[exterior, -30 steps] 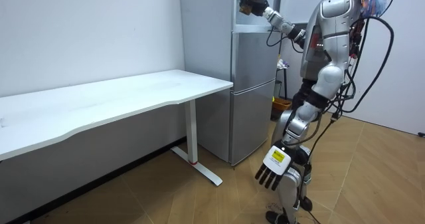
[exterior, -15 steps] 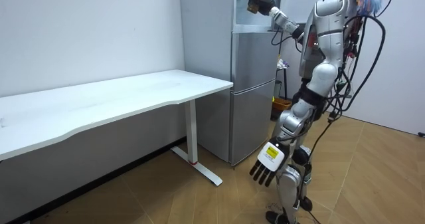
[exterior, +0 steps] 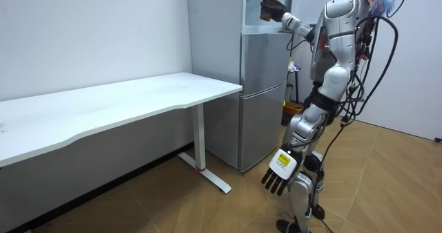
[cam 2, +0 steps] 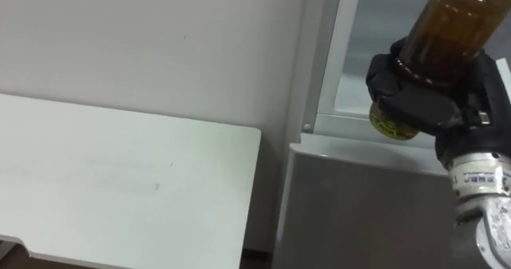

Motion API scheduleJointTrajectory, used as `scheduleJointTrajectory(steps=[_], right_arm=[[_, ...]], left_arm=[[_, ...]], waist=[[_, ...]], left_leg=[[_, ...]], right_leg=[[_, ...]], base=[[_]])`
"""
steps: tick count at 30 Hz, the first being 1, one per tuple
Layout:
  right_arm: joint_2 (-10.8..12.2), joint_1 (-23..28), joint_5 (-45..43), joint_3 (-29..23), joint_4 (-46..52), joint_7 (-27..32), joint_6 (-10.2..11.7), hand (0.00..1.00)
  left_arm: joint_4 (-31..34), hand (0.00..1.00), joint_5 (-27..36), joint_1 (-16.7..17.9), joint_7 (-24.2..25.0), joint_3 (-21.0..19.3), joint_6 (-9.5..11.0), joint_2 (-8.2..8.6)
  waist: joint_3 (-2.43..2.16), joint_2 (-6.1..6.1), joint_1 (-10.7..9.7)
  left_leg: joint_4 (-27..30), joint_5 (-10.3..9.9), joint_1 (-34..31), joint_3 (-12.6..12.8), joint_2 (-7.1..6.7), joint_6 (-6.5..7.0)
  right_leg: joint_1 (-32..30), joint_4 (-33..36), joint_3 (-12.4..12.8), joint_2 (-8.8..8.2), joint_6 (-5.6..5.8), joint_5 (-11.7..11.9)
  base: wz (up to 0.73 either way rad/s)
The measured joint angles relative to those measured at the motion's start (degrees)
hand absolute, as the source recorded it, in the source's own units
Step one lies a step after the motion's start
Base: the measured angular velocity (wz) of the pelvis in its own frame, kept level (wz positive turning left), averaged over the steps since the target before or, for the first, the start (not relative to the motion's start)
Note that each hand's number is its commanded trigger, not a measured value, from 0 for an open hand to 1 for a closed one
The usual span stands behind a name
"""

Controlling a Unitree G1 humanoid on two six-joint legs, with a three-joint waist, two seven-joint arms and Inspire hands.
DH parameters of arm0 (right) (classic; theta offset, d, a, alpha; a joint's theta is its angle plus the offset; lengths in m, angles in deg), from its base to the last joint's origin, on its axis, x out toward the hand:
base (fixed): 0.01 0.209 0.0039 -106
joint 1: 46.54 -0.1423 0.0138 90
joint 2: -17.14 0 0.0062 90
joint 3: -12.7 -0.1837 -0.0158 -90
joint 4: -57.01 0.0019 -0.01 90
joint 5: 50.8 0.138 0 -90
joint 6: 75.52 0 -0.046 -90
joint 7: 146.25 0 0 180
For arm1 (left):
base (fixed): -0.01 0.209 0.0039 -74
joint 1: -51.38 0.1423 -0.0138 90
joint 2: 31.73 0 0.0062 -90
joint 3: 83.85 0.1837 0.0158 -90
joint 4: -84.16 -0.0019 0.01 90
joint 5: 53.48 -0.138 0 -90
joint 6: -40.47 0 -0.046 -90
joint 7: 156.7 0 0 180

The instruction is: Put the bottle in the upper fridge

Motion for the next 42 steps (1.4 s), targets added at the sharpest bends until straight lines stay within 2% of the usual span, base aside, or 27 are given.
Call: scheduleJointTrajectory(steps=[7,11,16,20,27,29,32,37,39,42], right_arm=[[0.0,-0.3,1.0,-0.3,-4.7,0.0,0.0,1.00],[-0.1,-2.8,1.0,-0.3,-8.5,0.7,-0.3,1.00],[-0.8,-4.8,0.8,-0.2,-13.5,1.2,-1.3,1.00],[-1.0,-7.4,0.0,-0.2,-18.2,1.8,-1.6,1.00],[-3.3,-9.4,-1.1,0.0,-21.6,1.7,-2.0,1.00],[-5.4,-9.4,-1.4,1.9,-22.5,1.8,-2.0,1.00],[-6.1,-9.6,-2.3,2.0,-23.8,2.3,-2.0,1.00],[-7.8,-9.6,-2.2,2.1,-23.9,3.3,-2.4,1.00],[-9.8,-9.7,-1.8,3.4,-23.9,4.2,-2.6,1.00],[-11.5,-11.9,-1.9,3.8,-23.9,5.7,-4.5,1.00]], left_arm=[[0.0,0.00,0.0,-0.2,0.2,-0.4,0.0,0.06],[0.1,0.00,-1.0,0.1,0.4,-1.0,0.0,0.06],[0.1,0.00,-0.9,1.3,0.3,-1.5,-0.1,-0.86],[0.1,0.00,-0.7,1.6,0.2,-2.8,-0.1,-0.96],[0.1,0.00,-0.6,1.2,0.5,-3.6,-0.1,-0.93],[0.2,0.00,-0.5,1.2,0.6,-3.6,-0.1,-0.94],[0.2,0.00,-0.5,1.3,0.9,-3.6,0.0,-0.94],[0.2,0.00,-0.5,1.8,1.5,-4.3,0.0,-0.95],[1.5,0.00,-0.5,2.6,1.5,-4.9,-0.1,-0.94],[3.1,0.00,-0.5,3.4,1.3,-5.9,-0.1,-0.90]], waist=[[-0.02,0.00,0.4],[-0.05,-0.02,0.7],[-0.40,-0.74,0.7],[-0.60,-1.31,0.7],[-0.56,-1.49,1.9],[-0.32,-1.92,2.2],[0.03,-2.63,2.6],[-0.06,-2.80,3.3],[-0.10,-2.84,3.3],[-0.13,-2.85,3.4]], left_leg=[[-0.1,0.0,-0.1,0.2,0.02,0.00],[-0.2,0.0,0.0,0.2,0.01,0.00],[-0.2,0.0,-0.3,0.2,0.03,0.00],[0.2,0.0,-1.3,0.0,0.00,0.01],[0.4,0.0,-1.7,-0.1,0.00,0.00],[0.3,0.0,-1.5,-0.1,0.00,0.00],[0.4,0.0,-1.7,-0.1,0.02,0.00],[0.5,0.0,-1.9,-0.1,-0.02,0.02],[0.5,0.0,-2.0,-0.1,-0.02,0.02],[0.6,0.0,-2.1,-0.1,0.02,0.02]], right_leg=[[0.0,0.0,0.2,0.01,0.00,0.0],[-0.3,0.1,1.1,0.09,0.00,0.0],[-0.5,0.1,0.6,0.12,0.00,0.0],[-1.4,0.2,0.3,0.02,0.00,0.0],[-1.5,0.2,-0.2,-0.05,0.00,0.0],[-1.4,0.2,-0.1,-0.06,0.00,0.0],[-1.6,0.6,0.0,-0.07,0.00,0.0],[-2.3,1.1,-0.1,-0.15,0.01,0.0],[-2.3,1.1,-0.1,-0.15,0.01,0.0],[-2.5,1.1,-0.1,-0.12,0.01,0.0]], base=[[0.00],[-0.05],[0.00],[0.02],[0.03],[0.00],[0.00],[-0.02],[0.00],[0.00]])
